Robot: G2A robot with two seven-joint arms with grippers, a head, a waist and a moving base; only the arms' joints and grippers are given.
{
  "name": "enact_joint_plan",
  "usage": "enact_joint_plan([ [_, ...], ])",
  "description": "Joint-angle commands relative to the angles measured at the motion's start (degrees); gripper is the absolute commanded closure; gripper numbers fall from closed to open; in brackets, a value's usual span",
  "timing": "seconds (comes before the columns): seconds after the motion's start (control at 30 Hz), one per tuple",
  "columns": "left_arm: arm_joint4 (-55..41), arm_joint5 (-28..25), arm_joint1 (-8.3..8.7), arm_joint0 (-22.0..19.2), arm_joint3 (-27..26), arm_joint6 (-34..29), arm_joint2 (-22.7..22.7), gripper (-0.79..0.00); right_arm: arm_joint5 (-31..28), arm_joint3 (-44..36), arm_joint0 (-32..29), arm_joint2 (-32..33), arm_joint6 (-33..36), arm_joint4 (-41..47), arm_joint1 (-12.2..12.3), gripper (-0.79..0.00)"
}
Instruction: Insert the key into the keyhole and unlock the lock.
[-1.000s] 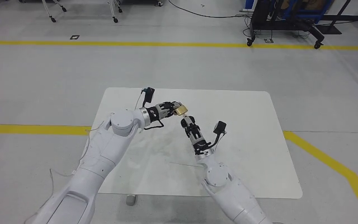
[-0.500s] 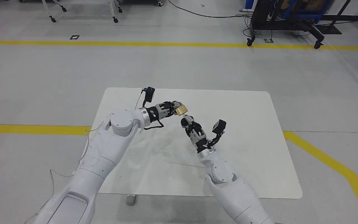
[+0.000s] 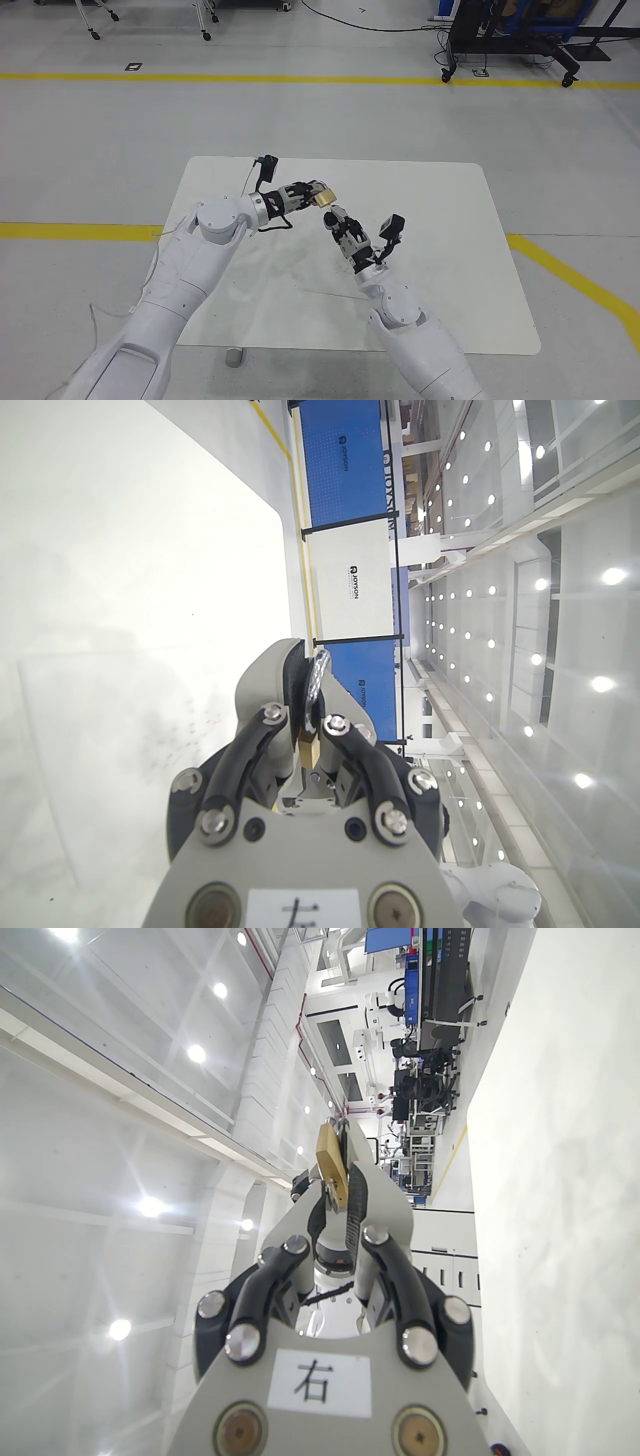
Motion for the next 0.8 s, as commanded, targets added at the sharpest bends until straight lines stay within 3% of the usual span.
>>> enact_joint_plan([
  [0.0, 0.2, -0.2, 0.00, 0.1, -0.1, -0.2, -0.1, 0.000, 0.3, -0.1, 0.0, 0.1, 0.1, 0.6, -0.1, -0.058],
  [0.07, 0.3, -0.4, 0.00, 0.1, -0.2, -0.3, -0.1, 0.000, 0.6, -0.3, -0.1, 0.2, 0.5, 1.5, -0.1, 0.000],
  [0.23, 0.6, -1.3, 0.04, 0.4, -0.6, -0.8, -0.4, 0.000, 3.2, -0.9, -0.3, 0.8, 4.4, 7.3, -0.2, 0.000],
  [0.43, 1.1, -2.3, 0.09, 0.8, -1.1, -1.0, -0.7, 0.000, 11.3, -1.1, -0.5, 3.7, 14.3, 20.9, 0.1, 0.000],
  [0.67, 1.3, -2.6, 0.13, 1.3, -1.7, -0.9, -1.1, 0.000, 24.2, 1.6, 0.6, 7.7, 28.3, 38.0, 0.6, 0.000],
  [0.77, 1.4, -2.8, 0.16, 1.5, -1.9, -0.8, -1.3, 0.000, 34.2, 4.0, 1.8, 8.5, 34.0, 44.4, 0.9, 0.000],
])
